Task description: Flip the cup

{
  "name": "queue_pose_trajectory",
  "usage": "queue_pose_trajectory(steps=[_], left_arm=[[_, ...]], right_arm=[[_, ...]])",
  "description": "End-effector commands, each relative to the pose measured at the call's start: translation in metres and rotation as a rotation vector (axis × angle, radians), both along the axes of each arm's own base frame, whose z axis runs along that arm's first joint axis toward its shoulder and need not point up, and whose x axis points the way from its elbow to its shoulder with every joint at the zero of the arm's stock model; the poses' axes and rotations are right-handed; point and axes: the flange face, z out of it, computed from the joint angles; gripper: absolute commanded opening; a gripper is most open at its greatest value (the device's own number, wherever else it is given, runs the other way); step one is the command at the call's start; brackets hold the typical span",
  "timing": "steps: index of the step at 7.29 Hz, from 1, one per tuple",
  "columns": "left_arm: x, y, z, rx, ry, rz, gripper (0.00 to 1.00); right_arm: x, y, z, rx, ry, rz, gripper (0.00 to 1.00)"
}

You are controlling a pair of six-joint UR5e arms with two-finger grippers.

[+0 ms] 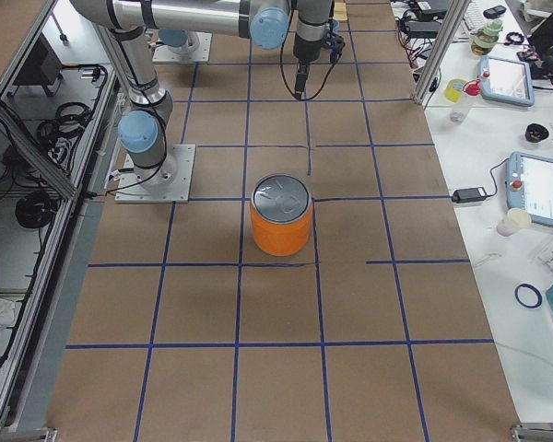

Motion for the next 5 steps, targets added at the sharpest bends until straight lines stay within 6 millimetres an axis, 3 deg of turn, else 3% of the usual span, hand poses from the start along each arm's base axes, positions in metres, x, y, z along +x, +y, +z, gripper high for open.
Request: queue_pose_trajectory(steps=[1,2,4,5], left_arm=[[-0.039,0.043,0.118,0.032,0.011,-0.004,1.00],[-0.039,0.061,0.156,0.022,0.010,-0.004,1.00],[-0.038,0.111,0.181,0.024,0.018,0.002,1.00],[-0.038,0.122,0.179,0.027,0.018,0.003,1.00]], right_arm=[[-0.003,0.000,-0.001,0.005,0.038,0.008,1.00],[-0.003,0.000,-0.001,0.003,0.038,0.008,1.00],[-0.002,-0.001,0.002,-0.012,0.038,0.007,1.00],[-0.002,-0.002,0.005,-0.023,0.036,-0.005,1.00]])
